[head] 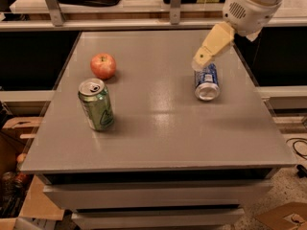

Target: Place pepsi can upright

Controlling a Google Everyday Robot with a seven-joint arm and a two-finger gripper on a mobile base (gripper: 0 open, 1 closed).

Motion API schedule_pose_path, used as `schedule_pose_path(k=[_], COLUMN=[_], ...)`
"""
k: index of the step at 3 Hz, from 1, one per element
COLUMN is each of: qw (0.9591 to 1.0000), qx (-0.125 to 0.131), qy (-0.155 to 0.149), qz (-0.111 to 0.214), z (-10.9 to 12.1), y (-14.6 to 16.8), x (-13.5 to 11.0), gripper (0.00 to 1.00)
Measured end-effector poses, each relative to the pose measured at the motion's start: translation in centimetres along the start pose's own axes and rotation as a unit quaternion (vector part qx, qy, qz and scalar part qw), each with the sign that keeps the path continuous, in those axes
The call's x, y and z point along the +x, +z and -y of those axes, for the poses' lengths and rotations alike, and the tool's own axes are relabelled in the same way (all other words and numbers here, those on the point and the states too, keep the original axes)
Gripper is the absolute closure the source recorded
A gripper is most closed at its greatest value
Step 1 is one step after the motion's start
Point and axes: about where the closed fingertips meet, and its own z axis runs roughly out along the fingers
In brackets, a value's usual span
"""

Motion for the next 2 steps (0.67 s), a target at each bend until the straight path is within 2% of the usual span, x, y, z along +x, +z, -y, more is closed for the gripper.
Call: schedule_pose_path(k=[1,2], qw=[0.9978,0.9896], qx=[-0.01,-0.003], qy=[0.064,0.139], qz=[-0.014,-0.038], z=[-0.9,-1.5], y=[2.3,4.7], x=[-2.4,-4.4], gripper=[0.0,0.0])
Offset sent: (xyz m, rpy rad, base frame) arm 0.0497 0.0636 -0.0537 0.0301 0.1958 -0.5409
